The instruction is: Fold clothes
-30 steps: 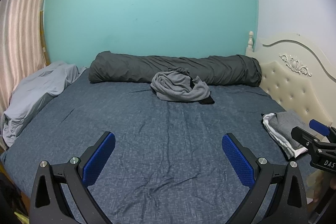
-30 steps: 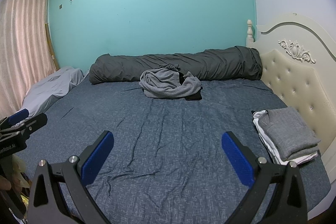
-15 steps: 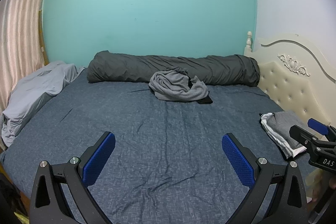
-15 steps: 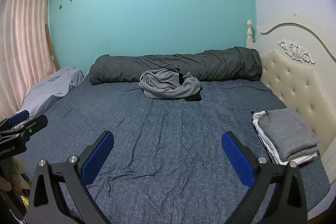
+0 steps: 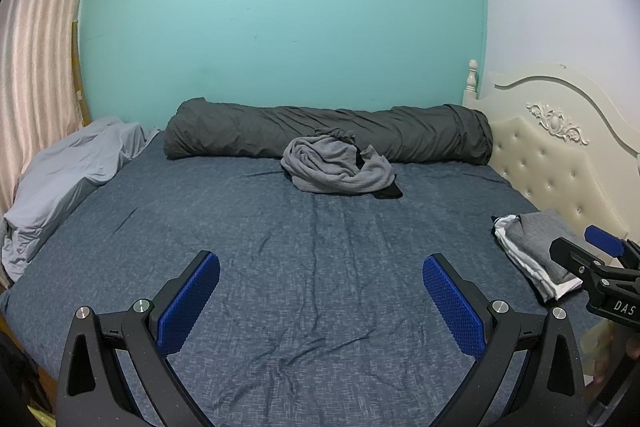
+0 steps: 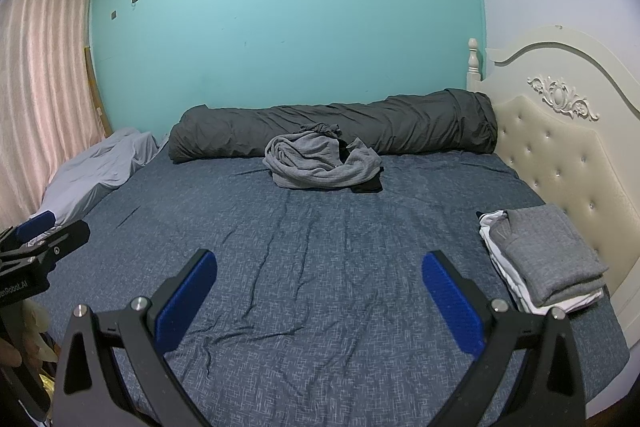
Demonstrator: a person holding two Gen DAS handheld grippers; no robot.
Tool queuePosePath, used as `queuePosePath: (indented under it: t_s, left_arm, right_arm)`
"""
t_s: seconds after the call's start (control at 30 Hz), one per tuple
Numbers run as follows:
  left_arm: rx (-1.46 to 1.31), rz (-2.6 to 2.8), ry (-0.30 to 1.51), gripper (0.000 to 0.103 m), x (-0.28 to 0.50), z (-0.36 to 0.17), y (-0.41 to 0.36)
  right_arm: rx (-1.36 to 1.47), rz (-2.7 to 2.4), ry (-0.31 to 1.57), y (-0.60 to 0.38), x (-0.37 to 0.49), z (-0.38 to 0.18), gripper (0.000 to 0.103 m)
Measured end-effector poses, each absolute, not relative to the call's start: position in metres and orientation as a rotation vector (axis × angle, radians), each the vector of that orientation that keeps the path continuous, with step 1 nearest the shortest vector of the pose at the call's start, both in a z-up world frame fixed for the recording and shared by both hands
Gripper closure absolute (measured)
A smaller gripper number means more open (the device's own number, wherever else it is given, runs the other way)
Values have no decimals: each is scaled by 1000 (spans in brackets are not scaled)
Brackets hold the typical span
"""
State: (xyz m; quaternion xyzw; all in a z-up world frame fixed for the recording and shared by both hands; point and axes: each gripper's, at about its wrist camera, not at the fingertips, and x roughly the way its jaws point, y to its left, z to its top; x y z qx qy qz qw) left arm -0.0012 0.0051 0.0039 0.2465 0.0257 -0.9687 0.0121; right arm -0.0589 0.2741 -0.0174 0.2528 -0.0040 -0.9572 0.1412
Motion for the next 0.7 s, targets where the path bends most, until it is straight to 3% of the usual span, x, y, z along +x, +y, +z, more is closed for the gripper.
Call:
queuePosePath:
  t_s: [0.7]
  left_arm:
    - [772, -3003, 80, 0, -5, 1, 3]
  right_arm:
    - [732, -2761, -15, 275, -61, -20, 0]
